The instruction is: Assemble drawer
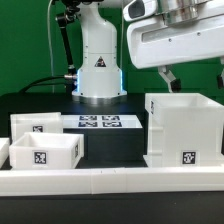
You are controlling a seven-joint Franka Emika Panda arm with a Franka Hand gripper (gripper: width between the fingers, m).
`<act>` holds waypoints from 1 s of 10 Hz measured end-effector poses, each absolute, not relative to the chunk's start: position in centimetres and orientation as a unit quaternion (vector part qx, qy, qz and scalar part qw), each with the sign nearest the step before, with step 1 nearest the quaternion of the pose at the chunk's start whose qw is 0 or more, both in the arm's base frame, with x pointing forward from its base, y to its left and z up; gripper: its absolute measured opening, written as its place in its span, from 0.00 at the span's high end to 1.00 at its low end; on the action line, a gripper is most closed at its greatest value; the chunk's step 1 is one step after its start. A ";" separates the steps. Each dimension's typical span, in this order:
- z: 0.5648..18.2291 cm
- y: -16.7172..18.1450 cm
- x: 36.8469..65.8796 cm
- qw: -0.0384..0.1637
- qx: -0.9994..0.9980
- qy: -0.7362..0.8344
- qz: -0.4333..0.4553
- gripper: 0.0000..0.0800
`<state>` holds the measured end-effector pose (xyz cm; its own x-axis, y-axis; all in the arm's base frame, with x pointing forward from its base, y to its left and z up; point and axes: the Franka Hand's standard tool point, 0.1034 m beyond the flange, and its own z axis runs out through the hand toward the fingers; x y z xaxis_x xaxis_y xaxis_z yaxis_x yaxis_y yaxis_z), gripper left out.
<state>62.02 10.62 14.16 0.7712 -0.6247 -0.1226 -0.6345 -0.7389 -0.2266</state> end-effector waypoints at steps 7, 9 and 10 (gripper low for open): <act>13.5 5.9 58.7 0.097 -0.991 0.089 -0.013 0.19; 13.2 1.9 57.7 0.088 -0.993 0.077 -0.021 0.19; 13.2 0.4 57.7 0.085 -0.993 0.082 -0.022 0.19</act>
Offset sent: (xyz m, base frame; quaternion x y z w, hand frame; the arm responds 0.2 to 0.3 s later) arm 0.0000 0.0000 0.0000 0.0000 0.0000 -0.1938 0.9810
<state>57.71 0.38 13.18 0.9857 -0.1660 0.0293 -0.1586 -0.9720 -0.1731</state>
